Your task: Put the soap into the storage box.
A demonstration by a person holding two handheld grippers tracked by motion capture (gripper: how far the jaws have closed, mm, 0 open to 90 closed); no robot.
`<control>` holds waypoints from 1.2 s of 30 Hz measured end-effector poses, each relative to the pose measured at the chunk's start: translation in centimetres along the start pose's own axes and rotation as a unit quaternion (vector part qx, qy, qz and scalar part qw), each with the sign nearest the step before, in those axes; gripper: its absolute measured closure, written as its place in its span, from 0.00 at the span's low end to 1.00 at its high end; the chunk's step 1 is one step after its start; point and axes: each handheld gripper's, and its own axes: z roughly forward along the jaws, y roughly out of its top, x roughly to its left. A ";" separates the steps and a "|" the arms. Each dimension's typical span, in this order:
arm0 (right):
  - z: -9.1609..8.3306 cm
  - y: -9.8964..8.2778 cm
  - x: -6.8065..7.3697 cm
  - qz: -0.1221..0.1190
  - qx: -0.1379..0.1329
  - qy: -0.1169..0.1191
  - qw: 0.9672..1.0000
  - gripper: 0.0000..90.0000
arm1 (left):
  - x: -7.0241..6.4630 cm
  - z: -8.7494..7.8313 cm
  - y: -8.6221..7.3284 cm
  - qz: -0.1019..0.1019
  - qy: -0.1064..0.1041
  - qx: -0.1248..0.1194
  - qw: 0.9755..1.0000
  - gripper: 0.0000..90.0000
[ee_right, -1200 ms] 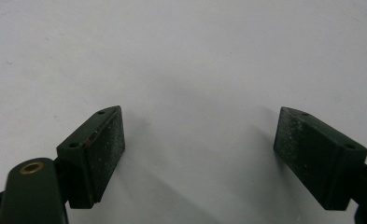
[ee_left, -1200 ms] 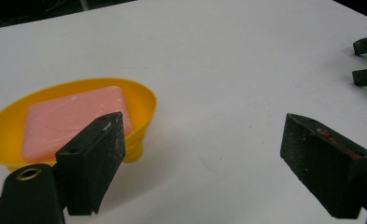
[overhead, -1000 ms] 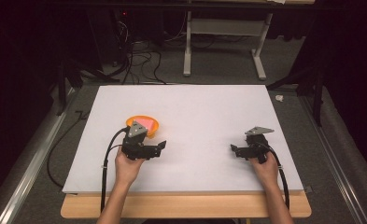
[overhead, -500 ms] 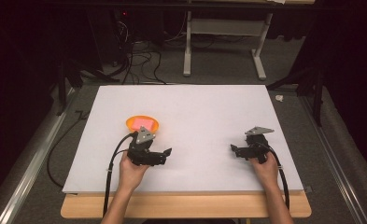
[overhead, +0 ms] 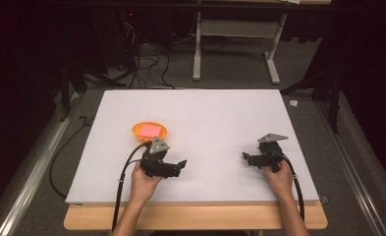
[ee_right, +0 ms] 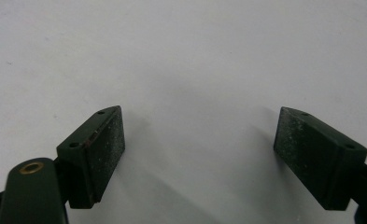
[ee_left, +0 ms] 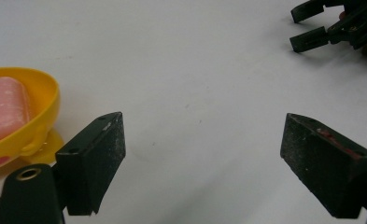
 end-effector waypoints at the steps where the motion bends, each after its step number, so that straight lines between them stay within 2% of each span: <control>1: 0.0 0.0 0.0 0.000 0.000 0.000 1.000 0.19 | 0.0 0.0 0.0 0.000 0.000 0.000 1.000 0.17; 13: 0.0 0.0 0.0 0.000 0.000 0.000 1.000 0.19 | -0.6 1.0 -0.2 -0.001 -0.015 0.005 1.000 0.17; 36: 0.0 0.0 0.0 0.001 0.000 0.000 1.000 0.19 | -0.7 3.3 -0.6 -0.005 -0.024 0.028 0.999 0.17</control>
